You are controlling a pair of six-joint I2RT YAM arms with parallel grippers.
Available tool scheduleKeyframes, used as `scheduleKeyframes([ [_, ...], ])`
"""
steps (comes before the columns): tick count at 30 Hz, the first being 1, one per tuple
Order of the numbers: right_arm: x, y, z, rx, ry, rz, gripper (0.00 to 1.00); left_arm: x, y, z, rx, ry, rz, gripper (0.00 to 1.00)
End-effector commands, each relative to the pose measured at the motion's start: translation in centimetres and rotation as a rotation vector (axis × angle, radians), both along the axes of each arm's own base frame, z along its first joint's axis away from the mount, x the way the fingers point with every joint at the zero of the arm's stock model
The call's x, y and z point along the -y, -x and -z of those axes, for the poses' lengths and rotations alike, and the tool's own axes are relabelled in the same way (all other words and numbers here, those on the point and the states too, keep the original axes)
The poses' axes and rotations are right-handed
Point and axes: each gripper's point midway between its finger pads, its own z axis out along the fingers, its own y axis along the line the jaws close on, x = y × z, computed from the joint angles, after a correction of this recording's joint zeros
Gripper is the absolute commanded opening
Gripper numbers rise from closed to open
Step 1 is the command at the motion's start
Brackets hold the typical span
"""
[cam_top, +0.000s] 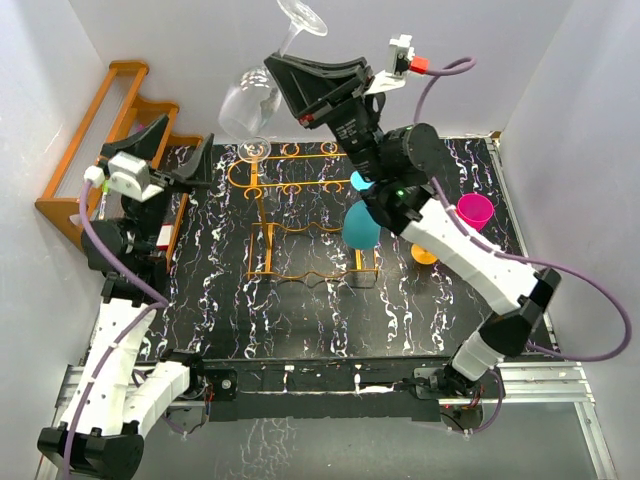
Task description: Place the wine glass upside down on the wine glass rack
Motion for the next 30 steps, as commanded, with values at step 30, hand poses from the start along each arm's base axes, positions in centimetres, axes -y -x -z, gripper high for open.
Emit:
scheduleKeyframes([
  [30, 10.4, 2.3, 27.4, -0.385, 0.797, 0.361, 0.08, -11.1, -3.8, 22.9, -1.46, -0.234, -0.55, 0.97],
])
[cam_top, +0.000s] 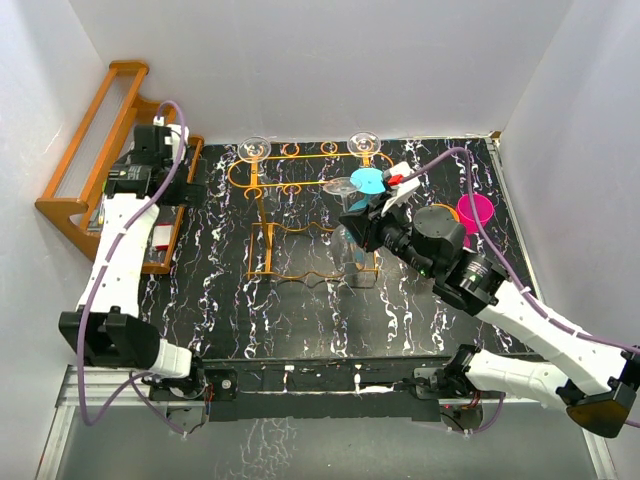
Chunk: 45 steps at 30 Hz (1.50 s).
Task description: Place the wine glass upside down on the wine glass rack
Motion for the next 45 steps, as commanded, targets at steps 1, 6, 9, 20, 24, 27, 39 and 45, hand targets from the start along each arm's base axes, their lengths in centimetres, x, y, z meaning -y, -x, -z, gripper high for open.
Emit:
scheduleKeyframes([
  [1, 0.6, -1.1, -3.7, 0.112, -0.053, 0.057, 0.08, 0.2, 3.8, -3.1, 0.05, 0.108, -0.003, 0.97],
  [6, -0.4, -1.6, -3.0, 0.1, -0.055, 0.043, 0.08, -2.2, 4.1, -2.7, 0.044, 0.13, -0.08, 0.97],
  [9, -1.3, -1.9, -2.5, 0.09, -0.044, 0.026, 0.08, -2.7, 4.5, -1.9, 0.034, 0.205, -0.109, 0.97],
  [20, -1.5, -3.8, -2.1, 0.094, -0.035, 0.097, 0.08, -2.9, 3.9, -0.9, 0.057, 0.228, -0.104, 0.97],
  [24, -1.5, -4.3, -2.1, 0.098, -0.045, 0.118, 0.08, -2.6, 3.5, -0.2, 0.045, 0.245, -0.092, 0.97],
  [27, -1.6, -4.5, -2.0, 0.099, -0.046, 0.124, 0.08, -2.5, 3.3, 0.0, 0.041, 0.25, -0.083, 0.97],
  [39, -2.1, -5.2, -1.4, 0.084, -0.039, 0.138, 0.08, -2.2, 3.0, 0.7, 0.023, 0.266, -0.067, 0.97],
  [45, -1.5, -4.8, -0.8, 0.067, -0.052, 0.147, 0.26, -2.1, 3.1, 0.8, 0.019, 0.268, -0.067, 0.97],
])
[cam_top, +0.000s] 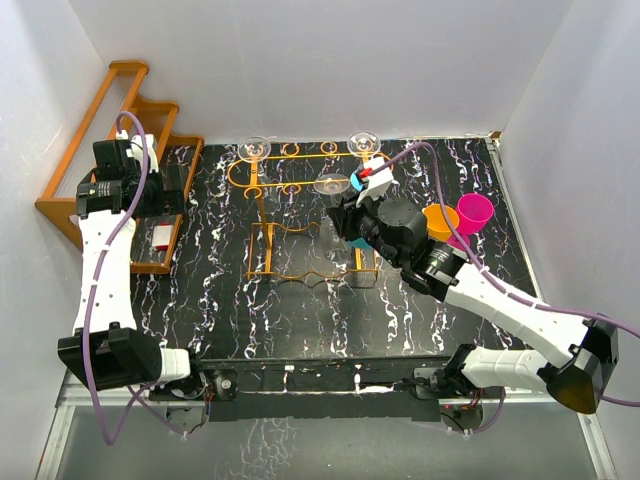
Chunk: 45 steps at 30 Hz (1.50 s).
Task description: Place the wine glass upside down on the wine glass rack
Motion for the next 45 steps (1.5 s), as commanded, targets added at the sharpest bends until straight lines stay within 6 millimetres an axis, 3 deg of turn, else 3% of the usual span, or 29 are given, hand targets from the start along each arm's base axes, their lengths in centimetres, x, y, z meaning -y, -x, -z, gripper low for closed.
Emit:
scheduleKeyframes([
  [1, 0.4, 0.1, -4.2, 0.085, -0.122, 0.017, 0.32, 0.3, 0.1, 0.0, 0.001, 0.014, 0.009, 0.97],
  [4, 0.7, 0.5, -3.9, 0.079, -0.127, 0.014, 0.45, 0.3, 0.0, 0.0, 0.0, 0.013, 0.01, 0.97],
  [15, 1.1, 3.3, -3.2, 0.041, -0.128, -0.088, 0.67, 0.3, 0.2, 0.3, -0.007, 0.016, 0.01, 0.97],
  [20, 0.3, 8.1, -2.8, -0.006, -0.103, -0.324, 0.73, -0.6, 0.2, -0.2, 0.006, -0.023, -0.023, 0.97],
  [24, 1.0, 11.4, -2.4, -0.045, -0.083, -0.444, 0.85, -2.6, 0.1, -0.4, -0.005, -0.11, -0.094, 0.97],
  [25, 1.5, 11.7, -2.5, -0.049, -0.082, -0.431, 0.96, -3.7, 0.2, -0.7, 0.002, -0.159, -0.137, 0.97],
  [29, 5.8, 10.0, -3.9, -0.016, -0.151, -0.185, 0.98, -8.3, 1.1, -2.6, 0.051, -0.355, -0.346, 0.97],
  [32, 12.2, 8.0, -5.9, 0.029, -0.26, 0.164, 0.98, -9.8, 1.9, -4.3, 0.088, -0.426, -0.428, 0.97],
  [33, 14.8, 7.3, -5.9, 0.017, -0.272, 0.308, 0.98, -9.8, 2.1, -4.6, 0.098, -0.423, -0.434, 0.97],
  [35, 18.4, 6.6, -3.8, -0.056, -0.204, 0.541, 0.98, -9.2, 1.9, -4.9, 0.121, -0.393, -0.419, 0.97],
  [41, 21.9, 5.8, 0.1, -0.11, -0.088, 0.83, 0.99, -7.4, 1.2, -5.1, 0.154, -0.292, -0.367, 0.97],
  [45, 21.9, 4.2, 0.7, -0.084, -0.035, 0.845, 0.85, -5.7, 1.3, -6.1, 0.243, -0.25, -0.269, 0.97],
])
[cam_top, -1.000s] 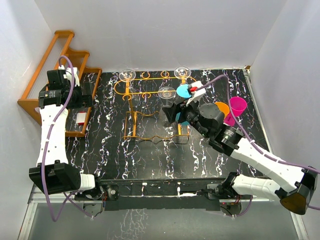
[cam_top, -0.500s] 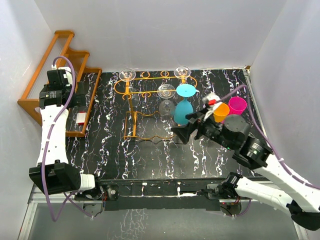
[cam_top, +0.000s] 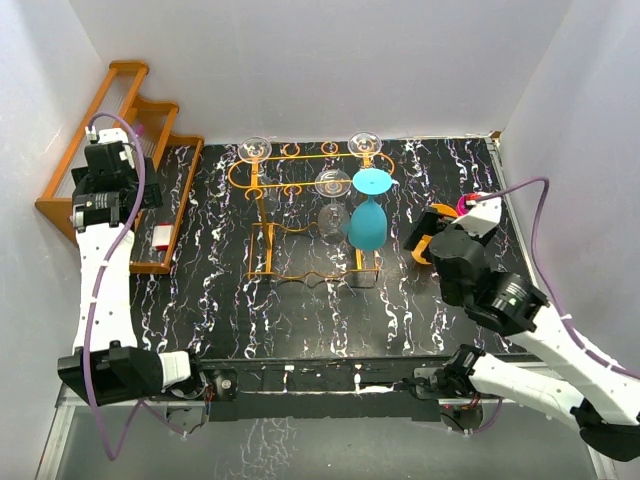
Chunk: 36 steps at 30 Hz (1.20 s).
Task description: Place the wine glass upside down on the wine glass rack
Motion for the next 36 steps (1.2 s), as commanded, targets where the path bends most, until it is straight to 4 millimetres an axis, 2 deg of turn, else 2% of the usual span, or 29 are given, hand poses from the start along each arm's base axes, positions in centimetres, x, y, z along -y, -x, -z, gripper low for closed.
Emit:
scheduleKeyframes([
  [1, 2.6, -2.4, 0.6, -0.001, 0.082, 0.136, 0.81, 2.2, 0.5, -2.9, 0.134, 0.035, 0.122, 0.97],
  [2, 3.2, -4.1, 1.1, -0.03, 0.075, 0.126, 0.75, 2.6, 0.5, -2.9, 0.13, 0.047, 0.144, 0.97],
  [4, 6.1, -7.6, 2.5, -0.087, -0.009, 0.091, 0.7, 2.8, 0.3, -2.5, 0.107, 0.057, 0.159, 0.97],
  [6, 10.1, -9.4, 2.3, -0.052, -0.103, 0.08, 0.67, 2.6, 0.0, -2.0, 0.091, 0.052, 0.158, 0.97],
  [7, 11.3, -9.9, 2.1, -0.05, -0.104, 0.113, 0.67, 2.5, -0.1, -2.0, 0.091, 0.048, 0.157, 0.97],
  [11, 11.8, -11.3, 2.1, -0.096, -0.082, 0.13, 0.71, 2.7, -0.4, -1.8, 0.092, 0.061, 0.164, 0.97],
  [15, 13.5, -10.8, 2.7, -0.106, -0.046, 0.219, 0.76, 2.8, -1.0, -0.9, 0.068, 0.076, 0.17, 0.97],
  [18, 14.5, -10.2, 4.1, -0.129, -0.018, 0.276, 0.76, 3.5, -1.6, -0.1, 0.029, 0.11, 0.208, 0.97],
  [21, 14.9, -10.3, 4.2, -0.132, -0.006, 0.293, 0.74, 4.4, -2.1, 0.4, 0.006, 0.151, 0.248, 0.97],
  [29, 13.1, -14.0, 5.4, -0.197, -0.035, 0.167, 0.6, 8.0, -2.9, 1.9, -0.055, 0.303, 0.403, 0.97],
  [36, 13.9, -17.0, 6.3, -0.218, -0.024, 0.194, 0.6, 8.5, -2.6, 2.6, -0.077, 0.32, 0.416, 0.97],
])
